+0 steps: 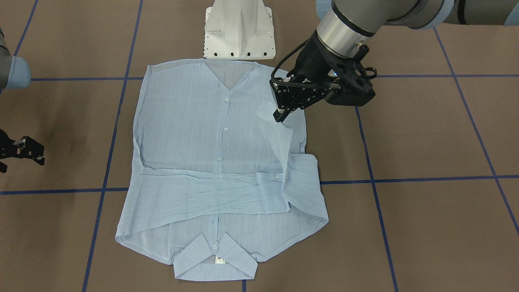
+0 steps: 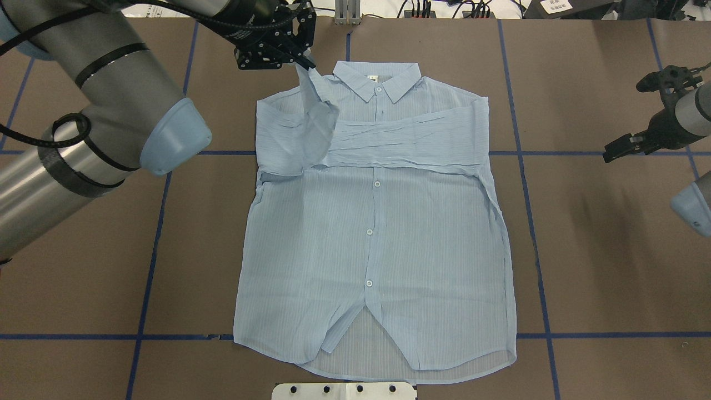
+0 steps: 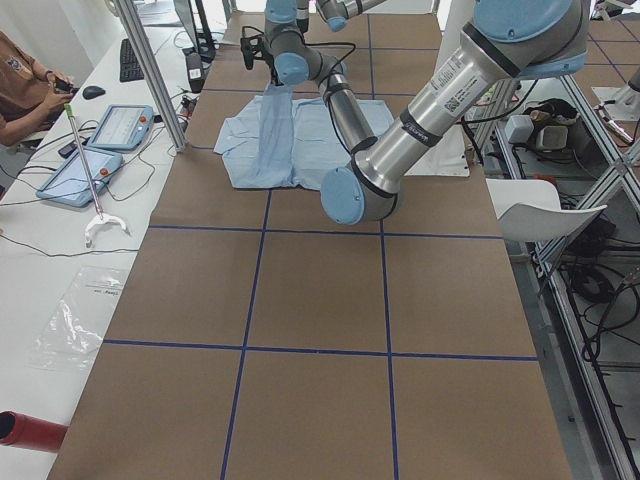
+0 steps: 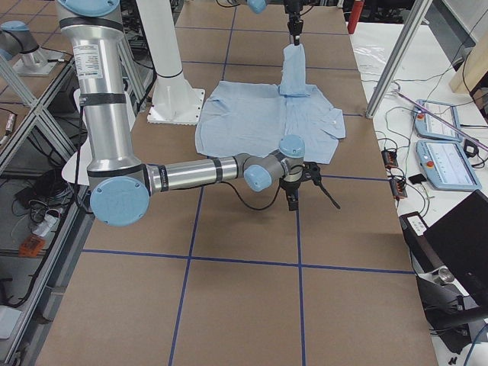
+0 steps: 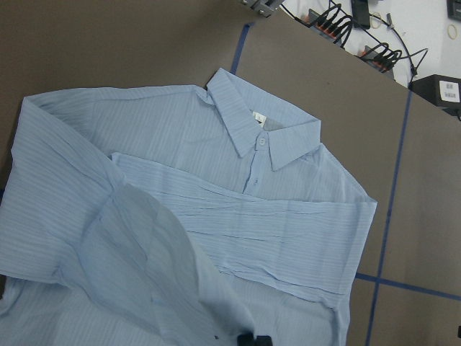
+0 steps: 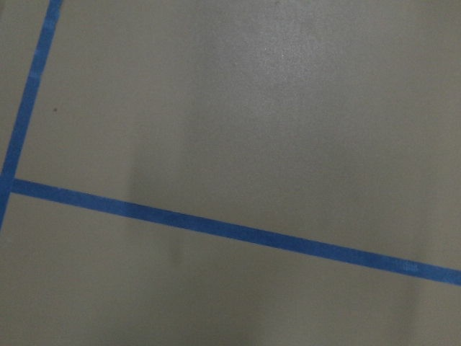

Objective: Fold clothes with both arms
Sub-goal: 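Carry the sleeve with the left gripper across the shirt toward the collar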

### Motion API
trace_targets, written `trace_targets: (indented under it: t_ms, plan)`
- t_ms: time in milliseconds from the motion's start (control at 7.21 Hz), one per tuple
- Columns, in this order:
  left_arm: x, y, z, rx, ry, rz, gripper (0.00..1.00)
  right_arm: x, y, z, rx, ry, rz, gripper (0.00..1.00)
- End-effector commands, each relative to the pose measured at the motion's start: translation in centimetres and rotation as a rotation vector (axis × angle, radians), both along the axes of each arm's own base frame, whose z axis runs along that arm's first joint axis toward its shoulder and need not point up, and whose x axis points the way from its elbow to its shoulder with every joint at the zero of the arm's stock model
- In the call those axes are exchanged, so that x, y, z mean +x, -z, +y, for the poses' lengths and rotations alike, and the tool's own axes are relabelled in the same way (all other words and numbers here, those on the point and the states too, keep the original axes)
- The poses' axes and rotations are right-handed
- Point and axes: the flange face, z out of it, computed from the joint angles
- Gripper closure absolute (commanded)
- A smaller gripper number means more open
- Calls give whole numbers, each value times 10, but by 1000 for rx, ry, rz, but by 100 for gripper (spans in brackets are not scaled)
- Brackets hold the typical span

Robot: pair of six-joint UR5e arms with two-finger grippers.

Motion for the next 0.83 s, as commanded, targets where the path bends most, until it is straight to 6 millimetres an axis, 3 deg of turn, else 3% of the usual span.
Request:
trace_targets:
  t_ms: [0, 277, 554, 693]
  plan:
    - [47, 2, -8, -41, -19, 47, 100, 6, 2, -1, -18, 8, -44, 0]
    - [93, -7, -6, -57, -56, 61, 100, 15, 4, -2, -26, 3, -66, 0]
    - [166, 16, 17, -31, -29, 47, 100, 16, 5, -2, -29, 1, -69, 0]
    - [204, 23, 19, -14, -34, 60, 100, 15, 7, 0, -41, 9, -88, 0]
